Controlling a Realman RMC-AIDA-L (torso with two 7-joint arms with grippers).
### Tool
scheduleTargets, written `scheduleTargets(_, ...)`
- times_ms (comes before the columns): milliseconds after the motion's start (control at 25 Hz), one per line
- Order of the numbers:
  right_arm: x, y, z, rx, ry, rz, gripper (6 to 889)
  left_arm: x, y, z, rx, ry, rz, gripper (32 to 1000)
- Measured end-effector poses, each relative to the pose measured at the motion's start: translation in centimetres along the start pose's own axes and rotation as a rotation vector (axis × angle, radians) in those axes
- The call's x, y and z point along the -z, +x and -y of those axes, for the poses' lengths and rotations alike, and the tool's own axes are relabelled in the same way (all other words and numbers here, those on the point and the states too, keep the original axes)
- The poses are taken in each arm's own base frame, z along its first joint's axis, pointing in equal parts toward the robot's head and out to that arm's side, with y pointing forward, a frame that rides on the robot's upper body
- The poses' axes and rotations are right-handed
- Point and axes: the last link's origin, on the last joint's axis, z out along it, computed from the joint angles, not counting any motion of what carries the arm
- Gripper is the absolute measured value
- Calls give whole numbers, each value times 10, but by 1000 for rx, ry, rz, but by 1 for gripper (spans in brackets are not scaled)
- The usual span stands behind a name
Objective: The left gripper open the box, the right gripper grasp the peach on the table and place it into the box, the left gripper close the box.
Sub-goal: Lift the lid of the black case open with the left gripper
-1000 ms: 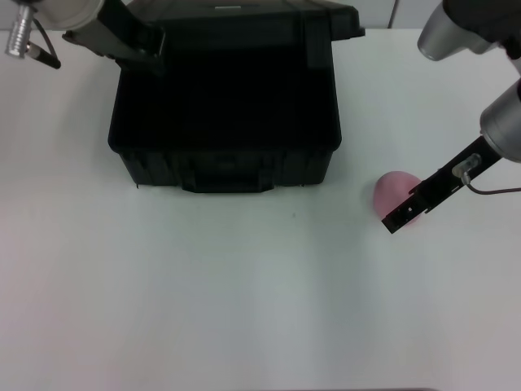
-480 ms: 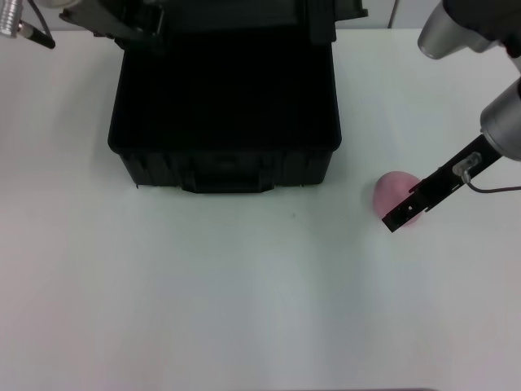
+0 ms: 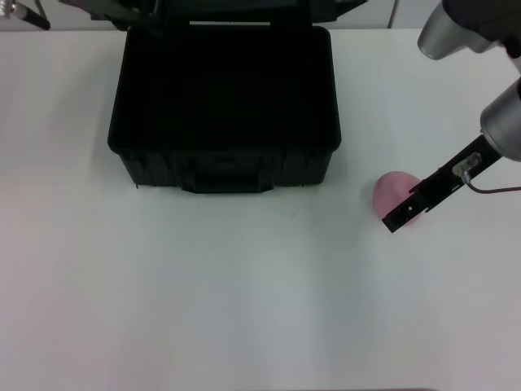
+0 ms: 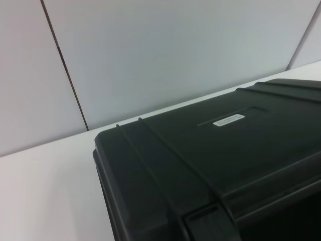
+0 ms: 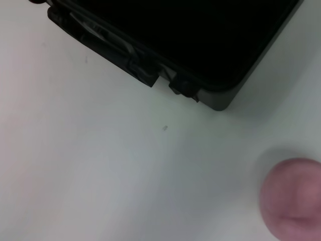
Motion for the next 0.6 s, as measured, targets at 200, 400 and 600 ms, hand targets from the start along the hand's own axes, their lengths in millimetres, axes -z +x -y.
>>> scheduleTargets(200, 0, 0, 0, 0, 0, 0, 846, 3, 4, 2, -1, -3, -15, 383)
scheduleTargets(400, 0, 0, 0, 0, 0, 0, 845, 4, 6, 3, -2, 2, -23, 383)
scheduleTargets(600, 0, 0, 0, 0, 0, 0, 845, 5, 8, 4, -6, 13, -30, 383)
